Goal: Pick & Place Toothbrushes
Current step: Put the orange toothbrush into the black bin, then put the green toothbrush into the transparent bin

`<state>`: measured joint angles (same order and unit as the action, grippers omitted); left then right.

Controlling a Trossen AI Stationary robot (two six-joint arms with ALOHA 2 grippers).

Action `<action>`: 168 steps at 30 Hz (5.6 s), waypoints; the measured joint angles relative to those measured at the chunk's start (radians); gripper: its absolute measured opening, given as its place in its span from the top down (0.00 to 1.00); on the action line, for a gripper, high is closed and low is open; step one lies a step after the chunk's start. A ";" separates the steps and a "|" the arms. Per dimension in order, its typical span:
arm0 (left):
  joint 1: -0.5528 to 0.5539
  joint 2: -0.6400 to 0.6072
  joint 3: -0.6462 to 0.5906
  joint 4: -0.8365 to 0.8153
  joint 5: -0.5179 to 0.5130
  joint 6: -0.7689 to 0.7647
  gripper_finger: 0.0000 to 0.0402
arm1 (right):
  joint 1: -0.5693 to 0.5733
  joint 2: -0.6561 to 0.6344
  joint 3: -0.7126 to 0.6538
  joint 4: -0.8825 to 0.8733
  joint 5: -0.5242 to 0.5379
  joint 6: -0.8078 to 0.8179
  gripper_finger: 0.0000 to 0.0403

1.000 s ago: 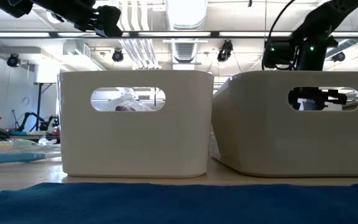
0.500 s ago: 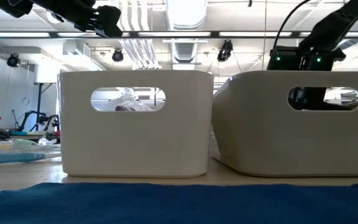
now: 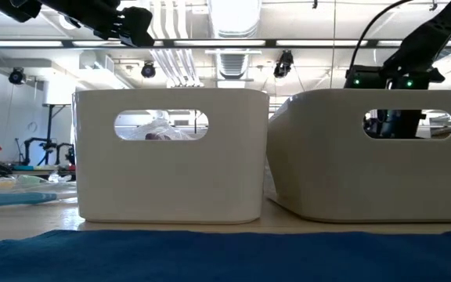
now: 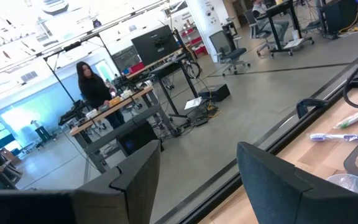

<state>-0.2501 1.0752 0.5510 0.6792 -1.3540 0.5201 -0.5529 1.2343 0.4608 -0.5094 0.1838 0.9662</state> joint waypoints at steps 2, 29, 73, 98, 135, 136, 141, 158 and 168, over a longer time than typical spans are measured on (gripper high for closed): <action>0.000 0.000 0.000 0.000 0.000 0.000 0.46 | 0.000 0.000 -0.001 -0.001 0.002 -0.001 0.76; 0.000 0.000 0.000 0.000 0.000 0.000 0.46 | 0.016 -0.061 0.122 -0.122 -0.026 -0.027 0.96; 0.000 0.000 0.000 0.000 0.000 0.000 0.46 | 0.404 0.440 0.773 -0.345 -0.013 -0.284 0.96; 0.000 0.000 0.000 0.000 0.000 0.000 0.46 | 0.415 0.577 0.762 -0.249 -0.028 -0.323 0.96; 0.000 0.000 0.000 0.000 0.000 0.000 0.46 | 0.415 0.468 0.760 -0.260 -0.080 -0.342 0.49; 0.000 0.000 0.000 -0.001 0.000 0.000 0.46 | 0.415 0.444 0.760 -0.274 -0.077 -0.342 0.49; 0.000 0.000 0.000 0.000 0.000 0.000 0.46 | 0.415 0.326 0.760 -0.364 -0.004 -0.349 0.49; 0.000 0.000 0.000 -0.001 0.000 0.000 0.46 | 0.416 -0.045 0.742 -0.489 0.238 -0.451 0.67; 0.000 0.000 0.000 -0.001 0.000 0.000 0.46 | 0.417 -0.209 0.625 -0.488 0.227 -0.541 0.88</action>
<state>-0.2501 1.0748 0.5510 0.6785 -1.3544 0.5198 -0.1364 1.0253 1.0861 -0.9976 0.4107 0.4249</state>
